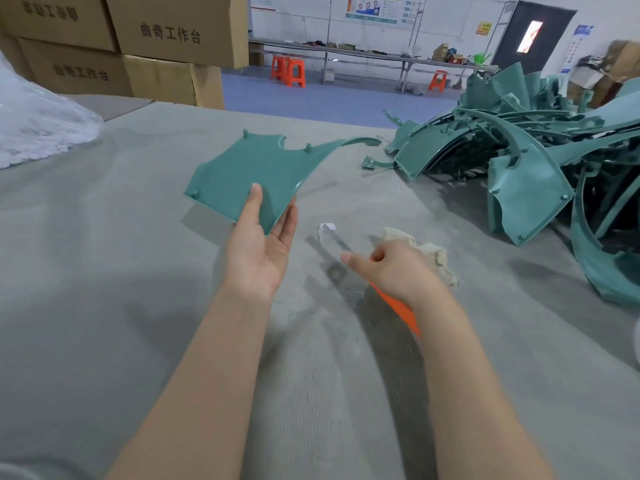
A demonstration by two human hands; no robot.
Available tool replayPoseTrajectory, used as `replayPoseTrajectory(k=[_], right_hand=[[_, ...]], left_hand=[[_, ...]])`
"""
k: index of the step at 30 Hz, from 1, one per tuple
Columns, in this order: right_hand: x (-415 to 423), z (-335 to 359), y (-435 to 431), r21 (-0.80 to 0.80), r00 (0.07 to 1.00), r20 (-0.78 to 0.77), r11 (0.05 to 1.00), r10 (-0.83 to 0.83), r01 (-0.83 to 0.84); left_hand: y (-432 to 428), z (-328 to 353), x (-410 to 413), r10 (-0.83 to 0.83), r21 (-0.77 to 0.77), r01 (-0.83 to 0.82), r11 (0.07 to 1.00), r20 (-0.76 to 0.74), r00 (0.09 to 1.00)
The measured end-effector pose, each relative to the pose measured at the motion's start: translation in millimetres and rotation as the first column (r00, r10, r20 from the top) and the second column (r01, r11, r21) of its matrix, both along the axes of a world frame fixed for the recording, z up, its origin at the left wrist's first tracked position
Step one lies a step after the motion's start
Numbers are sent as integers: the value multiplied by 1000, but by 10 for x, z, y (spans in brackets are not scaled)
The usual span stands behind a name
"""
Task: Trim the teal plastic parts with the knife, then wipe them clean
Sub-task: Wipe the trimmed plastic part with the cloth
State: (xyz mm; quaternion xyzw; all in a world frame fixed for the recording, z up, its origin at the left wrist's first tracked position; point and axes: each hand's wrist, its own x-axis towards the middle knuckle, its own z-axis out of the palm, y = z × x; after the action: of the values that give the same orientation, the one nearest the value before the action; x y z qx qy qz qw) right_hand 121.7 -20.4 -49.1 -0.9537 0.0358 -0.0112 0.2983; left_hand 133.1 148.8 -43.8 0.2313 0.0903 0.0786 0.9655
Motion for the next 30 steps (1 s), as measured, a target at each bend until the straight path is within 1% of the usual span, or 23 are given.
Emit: replayPoseTrajectory(k=[2, 5, 7, 8, 9, 11, 12, 13, 14, 16, 17, 18, 19, 20, 21, 22, 23, 24, 25, 26, 27, 28, 30], right_hand=[[-19, -9, 95, -114, 996, -78, 992, 47, -56], [-55, -39, 249, -231, 984, -131, 962, 120, -148], [-83, -26, 293, -244, 982, -136, 956, 134, -164], [-88, -6, 278, -197, 987, -102, 971, 120, -138], [-81, 24, 241, -121, 996, -36, 989, 80, -84], [-19, 74, 98, 20, 982, 154, 994, -106, 104], [20, 85, 0, 31, 951, 228, 978, -207, 206], [47, 81, -100, -10, 930, 237, 956, -282, 293], [61, 62, -185, -81, 927, 171, 933, -332, 350], [83, -16, -292, -179, 921, -27, 908, -389, 378], [101, -72, -320, -178, 910, -72, 903, -407, 390], [118, -121, -333, -150, 903, -63, 899, -425, 413], [134, -140, -340, -102, 898, -9, 894, -440, 437], [145, -135, -343, -24, 886, 83, 888, -456, 459], [153, -119, -348, 88, 859, 203, 882, -470, 462], [156, -86, -350, 227, 811, 331, 875, -482, 428], [144, -36, -331, 371, 747, 443, 860, -496, 350], [125, 19, -291, 498, 691, 512, 831, -511, 246], [100, 70, -229, 600, 664, 530, 787, -527, 145], [71, 105, -161, 691, 671, 505, 720, -543, 63], [49, 122, -95, 776, 708, 442, 630, -551, 6], [33, 125, -30, 846, 762, 355, 533, -541, -16], [20, 117, 96, 934, 870, 169, 357, -463, 9]], left_hand=[[8, -6, 4, -5, 7, 5, 1000, 16, 1000], [-2, -19, 7, -30, 46, 29, 999, 17, 999], [-12, -22, 7, -43, 68, 42, 997, 16, 999], [-16, -22, 7, -46, 74, 45, 996, 16, 999], [-17, -24, 7, -47, 79, 45, 996, 13, 999], [-19, -30, 8, -46, 97, 45, 994, 5, 999], [-21, -33, 9, -46, 112, 45, 993, 2, 999], [-26, -35, 10, -43, 130, 43, 991, -1, 999], [-32, -39, 14, -38, 149, 38, 988, -5, 999], [-50, -45, 19, -25, 191, 26, 981, -11, 1000], [-60, -50, 18, -19, 215, 21, 976, -12, 1000], [-69, -58, 17, -15, 240, 17, 971, -10, 1000], [-75, -67, 16, -13, 266, 14, 964, -5, 1000], [-77, -72, 13, -13, 289, 12, 957, 3, 1000], [-75, -72, 8, -14, 308, 10, 951, 12, 1000], [-75, -69, 4, -17, 322, 9, 947, 22, 1000], [-78, -64, 0, -21, 336, 9, 942, 35, 999], [-81, -63, -2, -28, 357, 8, 934, 51, 998], [-87, -64, -4, -38, 391, 8, 921, 69, 997], [-95, -65, -7, -49, 430, 7, 903, 87, 995], [-107, -62, -13, -63, 469, 6, 883, 106, 992], [-121, -60, -17, -78, 503, 4, 864, 127, 989], [-158, -59, -24, -109, 569, -4, 822, 163, 981]])
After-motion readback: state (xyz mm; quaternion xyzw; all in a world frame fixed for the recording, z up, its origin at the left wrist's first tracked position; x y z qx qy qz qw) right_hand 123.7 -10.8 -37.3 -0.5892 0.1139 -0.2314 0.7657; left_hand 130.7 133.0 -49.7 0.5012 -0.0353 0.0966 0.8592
